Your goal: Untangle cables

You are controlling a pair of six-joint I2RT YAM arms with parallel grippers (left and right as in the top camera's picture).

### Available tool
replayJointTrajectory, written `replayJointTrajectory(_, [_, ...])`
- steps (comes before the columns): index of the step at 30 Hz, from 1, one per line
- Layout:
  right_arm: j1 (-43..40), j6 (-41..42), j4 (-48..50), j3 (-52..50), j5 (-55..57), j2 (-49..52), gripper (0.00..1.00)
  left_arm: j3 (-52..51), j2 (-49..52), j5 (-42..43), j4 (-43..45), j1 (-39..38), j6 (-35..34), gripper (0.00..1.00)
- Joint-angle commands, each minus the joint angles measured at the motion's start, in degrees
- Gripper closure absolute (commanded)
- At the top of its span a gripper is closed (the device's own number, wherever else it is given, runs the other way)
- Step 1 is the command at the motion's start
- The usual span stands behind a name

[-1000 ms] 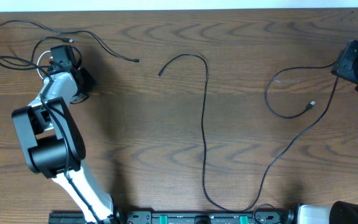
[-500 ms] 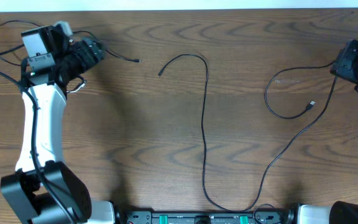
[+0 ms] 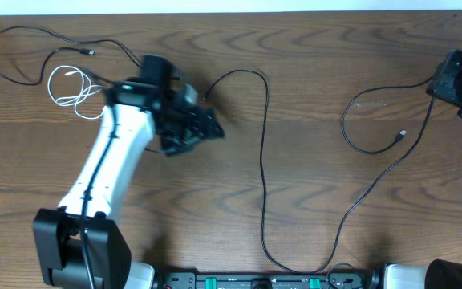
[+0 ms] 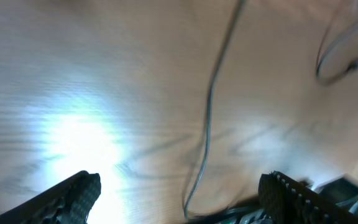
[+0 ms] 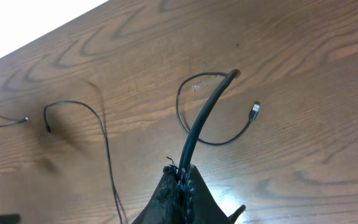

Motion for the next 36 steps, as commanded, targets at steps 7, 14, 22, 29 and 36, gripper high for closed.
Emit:
replayJointTrajectory(7, [-0.1,-0.7,-0.2,0.0,-0.4,0.1,0.99,-5.3,0.6,-9.0,-0.1,-15.1,-6.4,0.13])
replayJointTrajectory(14, [-0.1,-0.7,0.0,0.0,-0.4,0.1,0.99,-15.1,0.6,-9.0,10.7,-24.5,-15.3,0.13])
replayJointTrajectory(22, [-0.1,-0.7,-0.1,0.0,-0.4,0.1,0.99,-22.0,0.6,-10.3,23.1,-30.9,-24.6,0.13])
replayJointTrajectory(29, [-0.1,-0.7,-0.3,0.0,-0.3,0.1,0.99,-24.4,0.6,-14.2,24.2,-35.1,-29.4,0.24])
replayJointTrajectory(36, [-0.1,-0.7,-0.3,0.0,-0.4,0.1,0.99,-25.1,0.6,-15.1,24.8,-37.7,-31.5,0.33])
